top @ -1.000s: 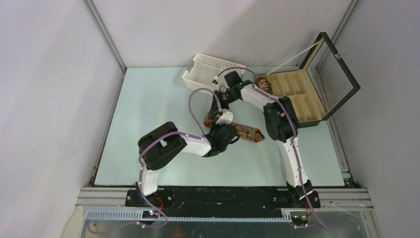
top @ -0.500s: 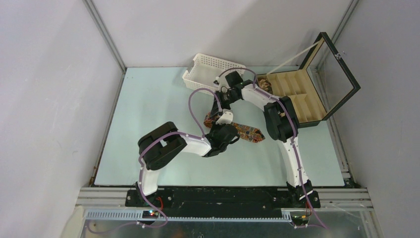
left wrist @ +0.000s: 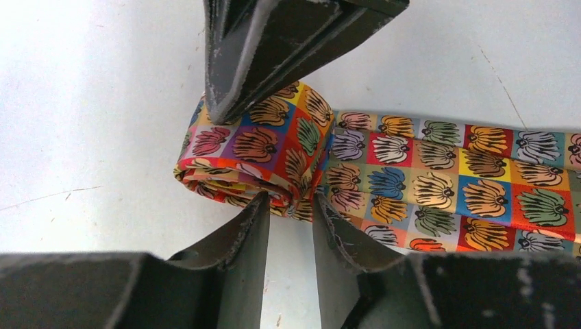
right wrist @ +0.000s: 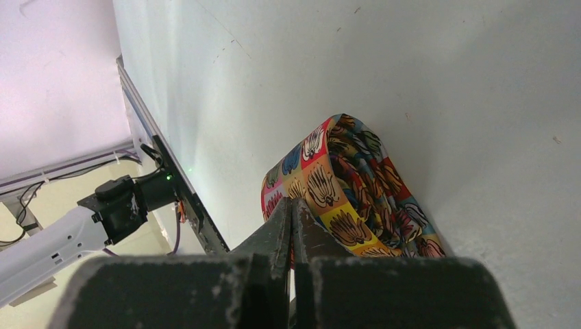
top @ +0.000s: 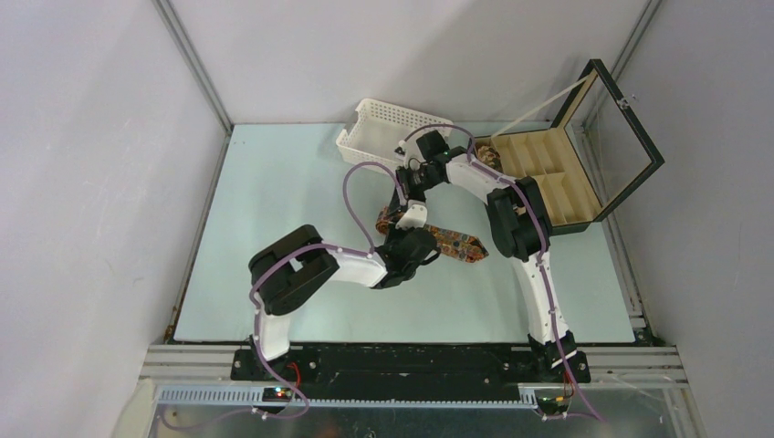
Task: Roll the ties
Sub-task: Roll the tie at the center of the board.
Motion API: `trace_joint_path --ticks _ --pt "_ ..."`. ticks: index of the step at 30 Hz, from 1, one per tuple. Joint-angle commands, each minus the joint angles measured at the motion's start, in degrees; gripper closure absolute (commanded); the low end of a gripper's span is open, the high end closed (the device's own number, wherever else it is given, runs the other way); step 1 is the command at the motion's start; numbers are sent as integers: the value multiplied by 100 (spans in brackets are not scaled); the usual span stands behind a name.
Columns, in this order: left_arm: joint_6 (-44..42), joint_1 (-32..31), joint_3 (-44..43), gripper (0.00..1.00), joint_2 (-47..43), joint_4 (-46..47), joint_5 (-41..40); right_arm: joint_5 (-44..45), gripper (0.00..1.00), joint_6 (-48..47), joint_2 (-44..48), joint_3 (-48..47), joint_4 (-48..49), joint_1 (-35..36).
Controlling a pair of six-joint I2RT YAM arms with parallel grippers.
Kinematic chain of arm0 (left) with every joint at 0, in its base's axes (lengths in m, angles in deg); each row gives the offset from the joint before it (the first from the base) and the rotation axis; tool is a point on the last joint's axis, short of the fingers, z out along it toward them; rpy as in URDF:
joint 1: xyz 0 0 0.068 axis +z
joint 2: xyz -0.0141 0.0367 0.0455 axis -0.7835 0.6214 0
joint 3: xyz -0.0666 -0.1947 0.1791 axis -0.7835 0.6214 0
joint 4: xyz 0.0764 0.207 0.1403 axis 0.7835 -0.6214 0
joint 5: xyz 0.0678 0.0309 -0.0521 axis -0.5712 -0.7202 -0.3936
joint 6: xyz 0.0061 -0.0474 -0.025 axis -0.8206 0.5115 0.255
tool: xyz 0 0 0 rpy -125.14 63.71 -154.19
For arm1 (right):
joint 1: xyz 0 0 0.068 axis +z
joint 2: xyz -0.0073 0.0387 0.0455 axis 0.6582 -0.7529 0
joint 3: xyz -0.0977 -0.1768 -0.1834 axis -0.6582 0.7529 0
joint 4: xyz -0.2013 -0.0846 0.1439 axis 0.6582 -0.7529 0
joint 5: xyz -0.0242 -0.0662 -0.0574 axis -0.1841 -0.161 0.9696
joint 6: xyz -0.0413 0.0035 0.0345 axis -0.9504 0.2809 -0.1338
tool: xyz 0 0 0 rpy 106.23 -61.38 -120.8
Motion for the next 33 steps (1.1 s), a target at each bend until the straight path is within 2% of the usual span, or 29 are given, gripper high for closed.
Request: trace_joint_path --ticks 1,11,15,19,23,25,29,33 --pt "284 -25 100 64 -448 -107 -124 31 100 9 31 -254 12 -30" --pt "669 -29 403 64 -944 -383 -94 16 100 38 33 -278 42 -32" --pt "1132 -35 699 63 -1616 -651 36 34 100 41 51 -265 41 -33" --pt "1643 -14 1199 62 -2795 -763 314 43 100 68 106 -193 107 -16" --pt "2314 415 1825 61 -3684 -244 1113 52 100 77 103 -177 136 -18" --pt "2830 755 2083 59 -3922 21 1862 53 100 84 94 -173 150 -7" --pt "3873 1349 2383 54 -3863 393 2906 50 100 91 100 -173 161 -1" --pt "4854 1634 2499 59 -3458 804 3656 97 100 64 126 -172 145 10"
